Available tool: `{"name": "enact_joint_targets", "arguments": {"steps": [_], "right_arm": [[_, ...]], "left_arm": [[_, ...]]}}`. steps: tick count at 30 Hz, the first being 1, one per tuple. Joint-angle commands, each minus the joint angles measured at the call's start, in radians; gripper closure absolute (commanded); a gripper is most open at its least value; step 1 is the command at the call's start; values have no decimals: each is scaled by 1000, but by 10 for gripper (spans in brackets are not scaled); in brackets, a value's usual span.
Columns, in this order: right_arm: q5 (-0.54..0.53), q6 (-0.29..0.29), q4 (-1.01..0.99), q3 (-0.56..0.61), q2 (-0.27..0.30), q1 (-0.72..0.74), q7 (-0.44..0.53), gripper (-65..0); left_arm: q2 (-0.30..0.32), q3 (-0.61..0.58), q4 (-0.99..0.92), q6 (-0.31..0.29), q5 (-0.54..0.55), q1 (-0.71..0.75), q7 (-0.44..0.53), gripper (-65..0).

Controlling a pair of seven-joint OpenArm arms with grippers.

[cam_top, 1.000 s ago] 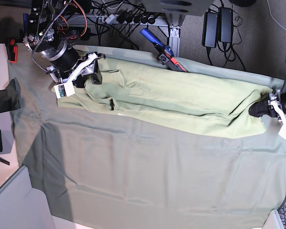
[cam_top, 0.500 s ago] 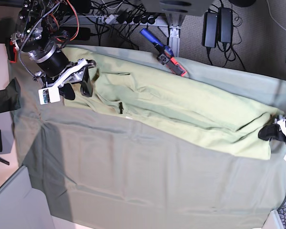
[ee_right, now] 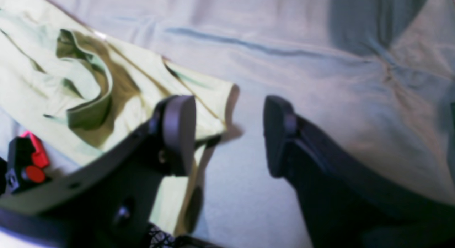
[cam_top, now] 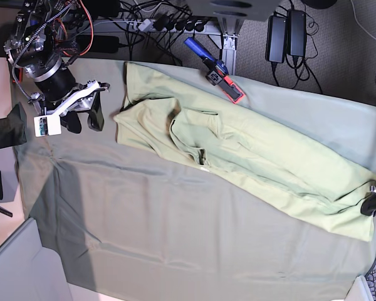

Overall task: Fold the T-shirt properly
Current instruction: 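Release the right gripper and pull the left gripper's end inward, then fold the shirt end with the left gripper toward the right gripper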

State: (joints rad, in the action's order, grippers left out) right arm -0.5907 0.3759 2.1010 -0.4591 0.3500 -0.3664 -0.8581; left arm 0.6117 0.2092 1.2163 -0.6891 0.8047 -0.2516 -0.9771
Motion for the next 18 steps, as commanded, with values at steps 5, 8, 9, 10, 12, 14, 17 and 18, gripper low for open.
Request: {"name": "enact_joint_targets", "arguments": {"steps": [5, 8, 9, 10, 12, 14, 17, 18], "right_arm": [[3, 48, 17, -8, 12, 5, 21, -293], [3, 47, 17, -8, 13, 6, 29, -293], [3, 47, 17, -8, 13, 6, 31, -293], [3, 47, 17, -8, 13, 6, 32, -293], [4, 48, 17, -8, 13, 6, 31, -293], [7, 47, 17, -8, 13, 5, 31, -293], [7, 48, 17, -8, 13, 6, 31, -293], [7, 48, 17, -8, 13, 6, 32, -293]], "left_arm": [[9, 8, 185, -9, 174, 24, -46, 0], [-29, 3, 323, -9, 175, 72, -52, 0], [-47, -4, 364, -9, 175, 89, -53, 0], [-64, -17, 396, -9, 175, 106, -52, 0], [-98, -53, 424, -9, 155, 134, -52, 0], [-127, -105, 425, -9, 129, 156, -52, 0], [-167, -185, 426, -9, 115, 171, -54, 0], [-180, -208, 426, -9, 114, 171, -61, 0]]}}
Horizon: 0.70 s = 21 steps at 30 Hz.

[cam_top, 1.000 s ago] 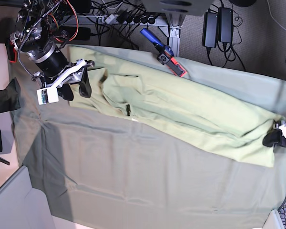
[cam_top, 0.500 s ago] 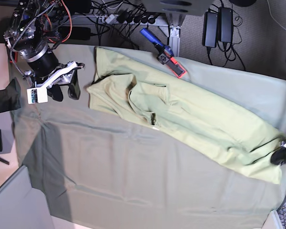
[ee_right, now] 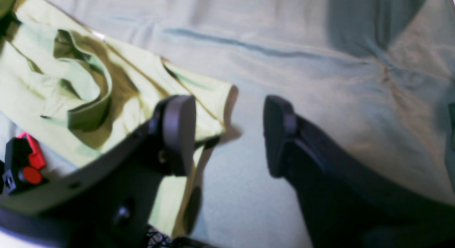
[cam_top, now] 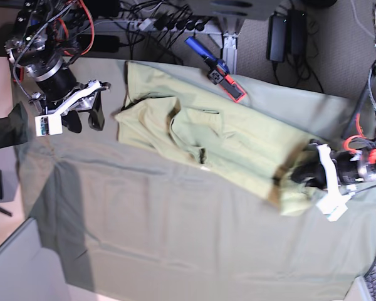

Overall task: Fold the T-shirt properly
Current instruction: 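Fold the shirt end with the left gripper toward the right gripper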

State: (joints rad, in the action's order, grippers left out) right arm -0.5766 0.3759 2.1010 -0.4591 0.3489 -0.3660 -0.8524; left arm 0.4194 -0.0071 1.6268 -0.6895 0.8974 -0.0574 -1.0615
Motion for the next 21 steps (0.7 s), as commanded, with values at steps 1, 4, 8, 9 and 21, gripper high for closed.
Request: {"name": "enact_joint_targets", "arguments": {"steps": [1, 4, 8, 9, 21], "right_arm": [[-7, 47, 17, -8, 14, 5, 26, -293], [-6, 48, 17, -8, 14, 5, 25, -293], [-7, 48, 17, -8, 14, 5, 26, -293], [-7, 48, 17, -8, 14, 5, 26, -293], [-7, 48, 17, -8, 13, 5, 26, -293]], "left_arm": [[0, -12, 16, -9, 18, -23, 20, 0], [-31, -65, 16, -9, -3, -23, 17, 0], [-63, -119, 16, -9, -35, -23, 18, 0], [-71, -126, 16, -9, -51, -23, 18, 0], [-74, -137, 16, -9, 132, -23, 31, -375]]}}
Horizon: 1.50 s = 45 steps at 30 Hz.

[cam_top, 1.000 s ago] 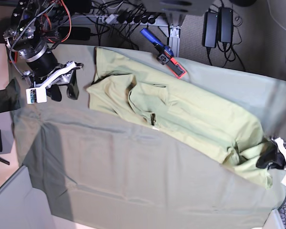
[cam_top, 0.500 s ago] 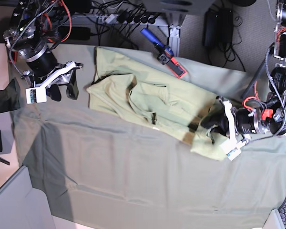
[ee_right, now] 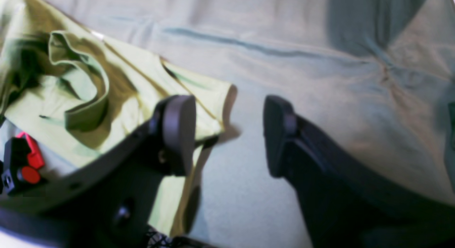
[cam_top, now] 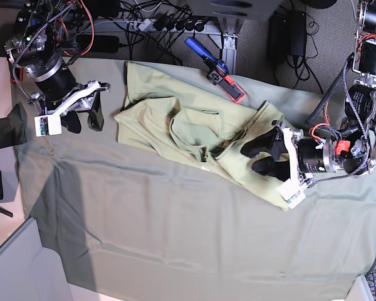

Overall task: Fold the T-shirt properly
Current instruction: 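Fold the shirt end with the left gripper toward the right gripper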

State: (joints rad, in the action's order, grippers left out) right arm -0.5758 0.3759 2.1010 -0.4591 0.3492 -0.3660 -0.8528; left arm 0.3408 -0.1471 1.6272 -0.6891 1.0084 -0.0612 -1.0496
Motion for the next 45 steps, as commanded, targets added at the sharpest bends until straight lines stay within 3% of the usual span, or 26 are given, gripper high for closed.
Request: {"name": "enact_joint_targets", "arguments": {"steps": [1, 5, 11, 12, 14, 16, 18, 21, 26, 34, 45], "right_arm": [[-7, 48, 17, -8, 13, 5, 26, -293], [-7, 48, 17, -8, 13, 5, 26, -293], [5, 47, 15, -8, 13, 5, 25, -293], [26, 27, 13, -8, 13, 5, 25, -293], [91, -73, 5, -14, 13, 5, 25, -293], [113, -105, -20, -34, 13, 3, 20, -295], [91, -103, -58, -43, 10, -4, 14, -331], [0, -35, -132, -43, -29, -8, -5, -448], [-98, 29, -180, -43, -126, -8, -16, -446], [-112, 33, -184, -43, -248, -5, -10, -446], [-126, 44, -345, -34, -267, 55, -11, -445]], "left_arm": [[5, 3, 16, -9, 39, -20, 19, -375], [5, 6, 33, -9, 40, -28, 19, -375], [6, 47, 32, -9, -68, -40, 21, -361], [7, 58, 32, -9, -94, -39, 21, -322], [16, 81, 32, -9, -143, -38, 21, -211], [39, 102, 32, -9, -148, -38, 21, -169], [66, 117, 32, -9, -127, -38, 21, -169], [95, 125, 32, -9, -95, -36, 21, -169], [97, 125, 32, -9, -92, -35, 21, -169], [97, 125, 32, -9, -91, -35, 21, -169], [97, 125, 32, -9, -84, -35, 21, -169]]}}
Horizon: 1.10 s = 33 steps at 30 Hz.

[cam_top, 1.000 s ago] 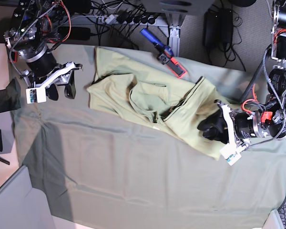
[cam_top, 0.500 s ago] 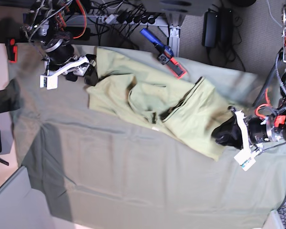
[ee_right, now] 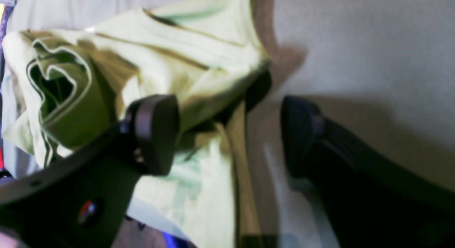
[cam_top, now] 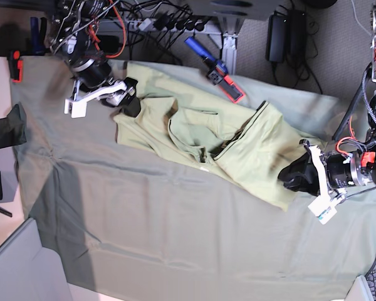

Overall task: Fold the T-shirt properly
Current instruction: 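Fold the shirt end with the left gripper toward the right gripper, then fold the strip end over with the right gripper toward the left gripper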

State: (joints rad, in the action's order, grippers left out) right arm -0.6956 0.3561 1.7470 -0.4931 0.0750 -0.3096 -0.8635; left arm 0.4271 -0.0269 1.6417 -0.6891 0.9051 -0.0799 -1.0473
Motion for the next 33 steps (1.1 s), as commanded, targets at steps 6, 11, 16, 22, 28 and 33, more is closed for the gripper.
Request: {"name": "enact_joint_targets", "arguments": {"steps": [6, 11, 16, 22, 28, 33], "right_arm": [[-14, 69, 9, 61, 6, -2, -2, -444], [-11, 68, 9, 82, -15, -2, 4, -208], [34, 69, 9, 82, -16, -1, 76, 0], [107, 68, 9, 34, 37, 5, 146, 0], [143, 68, 9, -97, 172, 7, 149, 0], [45, 67, 9, -216, 282, 8, 123, 0]], "left_arm": [[11, 5, 18, -9, 19, -16, 18, -169], [11, 5, 18, -9, 19, -17, 18, -169], [11, 5, 18, -9, 19, -17, 18, -170], [12, 44, 18, -9, 23, -17, 13, -169], [49, 150, 18, -9, 109, -17, 8, -170], [69, 172, 18, -9, 116, -17, -2, -169]]}}
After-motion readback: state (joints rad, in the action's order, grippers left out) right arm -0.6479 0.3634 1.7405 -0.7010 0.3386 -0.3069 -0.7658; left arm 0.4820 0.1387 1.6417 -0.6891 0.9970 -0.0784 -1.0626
